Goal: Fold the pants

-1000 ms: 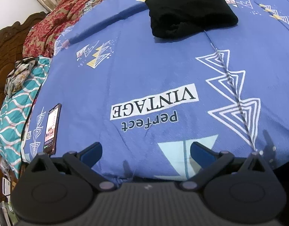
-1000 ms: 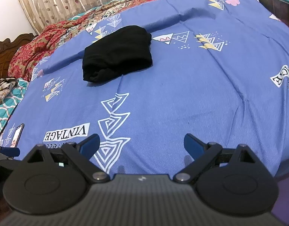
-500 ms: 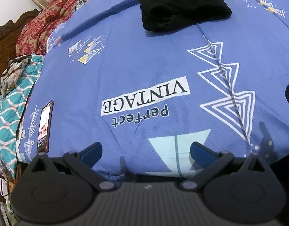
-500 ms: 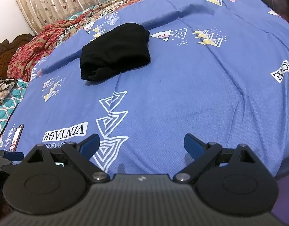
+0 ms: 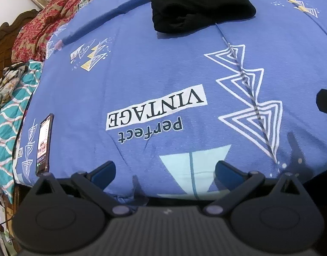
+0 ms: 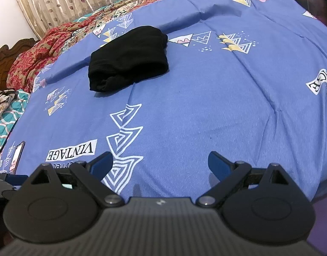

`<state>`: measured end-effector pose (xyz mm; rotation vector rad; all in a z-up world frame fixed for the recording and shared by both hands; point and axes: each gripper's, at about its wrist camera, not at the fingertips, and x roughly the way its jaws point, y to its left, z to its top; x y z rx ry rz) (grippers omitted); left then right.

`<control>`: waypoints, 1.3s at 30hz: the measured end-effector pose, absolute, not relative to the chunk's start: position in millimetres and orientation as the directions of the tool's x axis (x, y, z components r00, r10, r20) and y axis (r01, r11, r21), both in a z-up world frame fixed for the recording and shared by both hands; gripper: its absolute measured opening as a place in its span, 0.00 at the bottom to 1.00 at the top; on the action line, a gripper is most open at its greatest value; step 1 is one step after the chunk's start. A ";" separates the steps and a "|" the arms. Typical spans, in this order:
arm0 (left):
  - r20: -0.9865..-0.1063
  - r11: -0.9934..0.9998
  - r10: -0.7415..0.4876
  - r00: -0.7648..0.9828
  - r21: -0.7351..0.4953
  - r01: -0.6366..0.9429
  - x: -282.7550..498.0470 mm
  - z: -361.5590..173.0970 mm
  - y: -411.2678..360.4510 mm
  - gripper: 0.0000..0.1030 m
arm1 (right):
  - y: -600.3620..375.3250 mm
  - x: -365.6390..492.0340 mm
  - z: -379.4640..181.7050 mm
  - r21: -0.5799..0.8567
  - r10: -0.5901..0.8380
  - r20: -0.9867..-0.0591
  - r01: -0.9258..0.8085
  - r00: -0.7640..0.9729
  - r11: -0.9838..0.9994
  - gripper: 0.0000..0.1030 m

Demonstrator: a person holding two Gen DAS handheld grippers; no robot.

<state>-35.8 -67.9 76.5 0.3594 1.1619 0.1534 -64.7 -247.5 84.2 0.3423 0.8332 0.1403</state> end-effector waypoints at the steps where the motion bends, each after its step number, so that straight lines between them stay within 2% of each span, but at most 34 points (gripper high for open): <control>1: -0.868 0.933 0.299 0.396 0.352 0.067 -35.7 76.5 -67.3 1.00 | -247.5 -64.4 84.5 0.350 0.254 -0.700 0.011 0.668 0.937 0.95; 13: -0.865 0.947 0.257 0.431 0.314 0.067 -39.3 85.8 -64.9 1.00 | -244.1 -66.7 93.3 0.317 0.225 -0.673 0.000 0.704 0.948 0.95; 27: -0.850 0.967 0.192 0.491 0.251 0.056 -45.2 104.2 -61.6 1.00 | -241.4 -75.0 111.0 0.281 0.180 -0.590 -0.009 0.787 0.960 0.95; 39: -0.851 0.970 0.179 0.494 0.236 0.056 -48.6 104.8 -60.4 1.00 | -236.0 -79.6 113.1 0.274 0.172 -0.582 -0.008 0.795 0.962 0.95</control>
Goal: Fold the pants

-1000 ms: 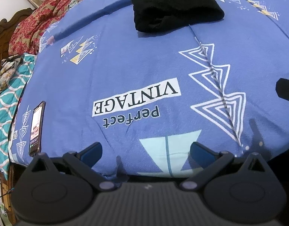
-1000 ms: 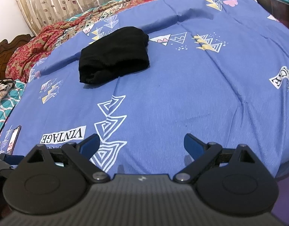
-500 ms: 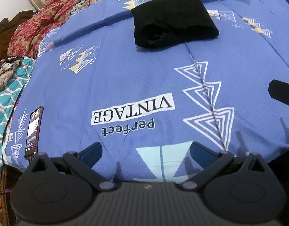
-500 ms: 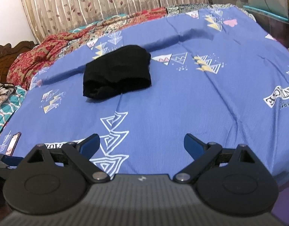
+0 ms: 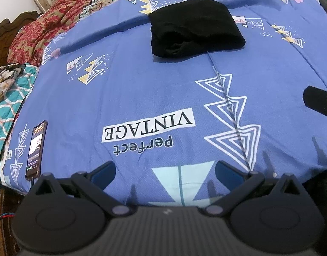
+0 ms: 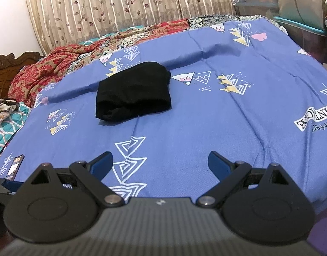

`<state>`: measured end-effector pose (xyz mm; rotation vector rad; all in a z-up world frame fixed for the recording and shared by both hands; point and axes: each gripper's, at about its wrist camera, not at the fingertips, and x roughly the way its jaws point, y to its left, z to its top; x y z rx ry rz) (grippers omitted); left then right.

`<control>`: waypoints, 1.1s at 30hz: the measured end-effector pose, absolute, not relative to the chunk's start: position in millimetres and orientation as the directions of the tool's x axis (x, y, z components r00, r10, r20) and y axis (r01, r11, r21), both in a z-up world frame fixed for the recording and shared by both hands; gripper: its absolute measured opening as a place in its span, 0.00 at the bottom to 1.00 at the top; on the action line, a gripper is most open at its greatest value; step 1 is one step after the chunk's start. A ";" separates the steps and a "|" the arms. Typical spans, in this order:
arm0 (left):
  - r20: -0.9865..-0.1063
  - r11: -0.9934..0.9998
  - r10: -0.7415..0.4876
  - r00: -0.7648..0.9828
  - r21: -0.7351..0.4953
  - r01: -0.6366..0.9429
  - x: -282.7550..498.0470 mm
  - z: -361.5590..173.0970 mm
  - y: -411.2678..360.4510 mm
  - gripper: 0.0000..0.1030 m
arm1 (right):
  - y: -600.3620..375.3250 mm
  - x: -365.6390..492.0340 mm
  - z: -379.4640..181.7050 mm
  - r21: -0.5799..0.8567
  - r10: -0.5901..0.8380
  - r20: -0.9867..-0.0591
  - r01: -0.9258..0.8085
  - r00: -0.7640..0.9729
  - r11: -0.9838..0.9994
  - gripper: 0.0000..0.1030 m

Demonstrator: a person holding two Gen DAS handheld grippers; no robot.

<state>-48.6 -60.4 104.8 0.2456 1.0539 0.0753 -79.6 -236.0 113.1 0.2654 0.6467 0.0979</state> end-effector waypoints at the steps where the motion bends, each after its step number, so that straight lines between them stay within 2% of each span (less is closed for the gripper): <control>1: -0.851 0.970 0.178 0.495 0.235 0.056 -48.8 105.0 -60.1 1.00 | -235.7 -79.5 113.1 0.274 0.172 -0.582 -0.008 0.795 0.962 0.95; 33: -0.889 0.991 0.089 0.448 0.123 0.046 -44.5 97.4 -49.4 1.00 | -229.0 -79.0 110.1 0.252 0.165 -0.602 -0.011 0.782 0.968 0.95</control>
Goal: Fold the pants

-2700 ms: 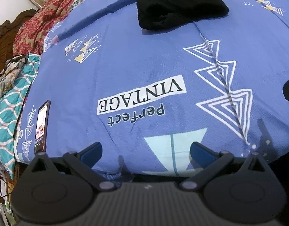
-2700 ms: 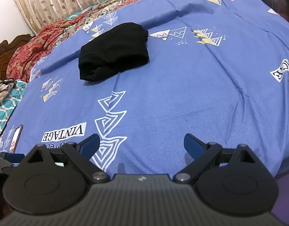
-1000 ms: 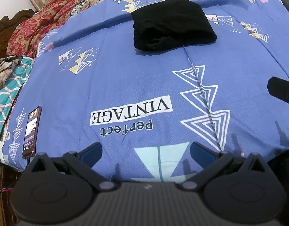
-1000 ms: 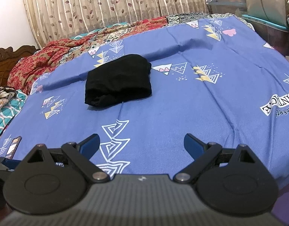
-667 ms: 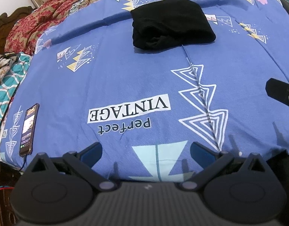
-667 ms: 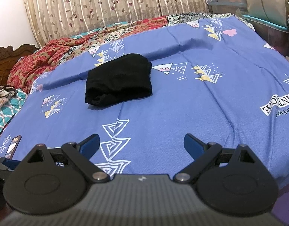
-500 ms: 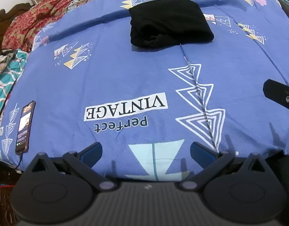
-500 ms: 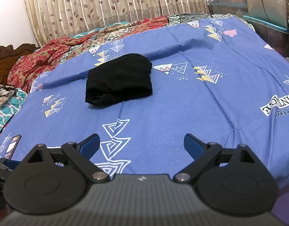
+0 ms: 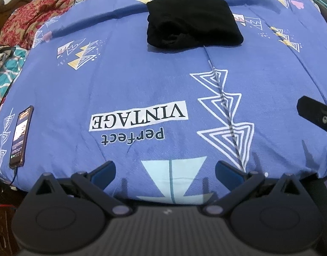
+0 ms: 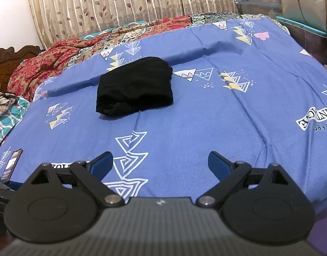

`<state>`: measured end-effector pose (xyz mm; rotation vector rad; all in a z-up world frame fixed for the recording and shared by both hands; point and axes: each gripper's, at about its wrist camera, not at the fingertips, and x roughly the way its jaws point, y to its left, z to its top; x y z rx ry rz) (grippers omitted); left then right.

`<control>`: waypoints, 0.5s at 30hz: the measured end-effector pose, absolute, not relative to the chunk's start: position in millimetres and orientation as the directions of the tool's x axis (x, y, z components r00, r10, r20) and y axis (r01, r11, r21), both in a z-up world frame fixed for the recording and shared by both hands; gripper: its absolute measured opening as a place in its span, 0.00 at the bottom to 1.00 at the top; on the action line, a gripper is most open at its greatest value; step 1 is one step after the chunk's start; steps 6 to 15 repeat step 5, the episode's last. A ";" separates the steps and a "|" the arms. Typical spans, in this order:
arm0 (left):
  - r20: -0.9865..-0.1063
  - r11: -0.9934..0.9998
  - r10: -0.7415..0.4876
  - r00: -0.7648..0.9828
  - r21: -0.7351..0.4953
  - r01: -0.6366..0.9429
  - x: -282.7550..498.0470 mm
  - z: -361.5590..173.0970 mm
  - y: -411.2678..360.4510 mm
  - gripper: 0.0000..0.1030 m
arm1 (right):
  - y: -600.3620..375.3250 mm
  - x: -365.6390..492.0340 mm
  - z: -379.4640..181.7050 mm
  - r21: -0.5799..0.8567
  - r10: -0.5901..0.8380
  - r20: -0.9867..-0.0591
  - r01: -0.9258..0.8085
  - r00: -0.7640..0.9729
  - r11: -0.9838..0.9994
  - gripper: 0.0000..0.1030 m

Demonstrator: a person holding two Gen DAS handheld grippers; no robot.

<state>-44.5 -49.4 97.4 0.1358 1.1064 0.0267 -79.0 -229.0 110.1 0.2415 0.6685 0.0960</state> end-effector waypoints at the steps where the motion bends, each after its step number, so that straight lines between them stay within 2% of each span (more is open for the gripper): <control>1: -0.889 0.992 0.086 0.450 0.119 0.047 -44.6 97.2 -48.8 1.00 | -228.7 -78.4 110.1 0.251 0.165 -0.602 -0.010 0.781 0.968 0.95; 15: -0.884 0.993 0.073 0.462 0.109 0.052 -42.6 97.4 -48.2 1.00 | -227.6 -77.4 109.3 0.250 0.172 -0.601 -0.021 0.781 0.968 0.95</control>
